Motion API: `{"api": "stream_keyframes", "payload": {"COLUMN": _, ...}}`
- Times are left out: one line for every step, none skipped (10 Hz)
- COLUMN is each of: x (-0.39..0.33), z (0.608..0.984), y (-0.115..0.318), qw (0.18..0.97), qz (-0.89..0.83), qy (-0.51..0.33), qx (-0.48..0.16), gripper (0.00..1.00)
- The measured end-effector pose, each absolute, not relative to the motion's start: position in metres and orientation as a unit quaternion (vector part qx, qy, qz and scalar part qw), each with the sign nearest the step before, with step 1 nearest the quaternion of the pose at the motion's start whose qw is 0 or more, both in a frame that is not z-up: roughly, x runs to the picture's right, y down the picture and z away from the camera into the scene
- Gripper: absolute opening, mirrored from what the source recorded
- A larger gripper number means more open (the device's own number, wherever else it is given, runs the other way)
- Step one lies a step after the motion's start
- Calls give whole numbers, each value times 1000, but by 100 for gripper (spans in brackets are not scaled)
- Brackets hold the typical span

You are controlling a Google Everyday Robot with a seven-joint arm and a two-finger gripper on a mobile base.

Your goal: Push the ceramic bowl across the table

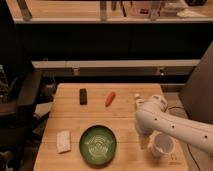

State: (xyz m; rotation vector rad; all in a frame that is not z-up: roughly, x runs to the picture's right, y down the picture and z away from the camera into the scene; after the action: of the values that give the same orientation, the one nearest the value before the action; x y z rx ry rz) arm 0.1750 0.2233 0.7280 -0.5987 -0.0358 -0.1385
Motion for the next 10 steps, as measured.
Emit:
{"api": "stream_keyframes", "payload": {"x": 175, "z": 728, "y": 224, "qw": 953, "qz": -69, "qy": -18, "qx": -294, "gripper": 80}}
{"api": "stream_keyframes", "payload": {"x": 174, "z": 729, "y": 227, "qw": 953, "qz": -69, "qy": -20, "qx": -294, "gripper": 80}}
{"api": "stream_keyframes", "payload": {"x": 174, "z": 729, "y": 229, "qw": 953, "qz": -69, "qy": -20, "qx": -294, "gripper": 78}}
{"api": "stream_keyframes", "payload": {"x": 172, "z": 730, "y": 231, "qw": 953, "qz": -70, "qy": -21, "qx": -294, "gripper": 70}}
{"api": "stream_keyframes", "payload": {"x": 172, "z": 730, "y": 231, "qw": 953, "qz": -71, "qy": -21, "qx": -294, "gripper": 63}}
{"api": "stream_keyframes", "payload": {"x": 171, "z": 731, "y": 233, "qw": 953, "qz": -72, "qy": -22, "qx": -294, "gripper": 59}}
{"api": "stream_keyframes", "payload": {"x": 171, "z": 731, "y": 234, "qw": 953, "qz": -73, "qy": -23, "qx": -295, "gripper": 58}}
{"api": "stream_keyframes", "payload": {"x": 170, "z": 731, "y": 235, "qw": 953, "qz": -74, "qy": -23, "qx": -294, "gripper": 50}}
{"api": "stream_keyframes", "payload": {"x": 170, "z": 732, "y": 236, "qw": 953, "qz": -74, "qy": -24, "qx": -294, "gripper": 41}}
{"api": "stream_keyframes", "payload": {"x": 169, "z": 733, "y": 239, "qw": 952, "qz": -74, "qy": -26, "qx": -296, "gripper": 30}}
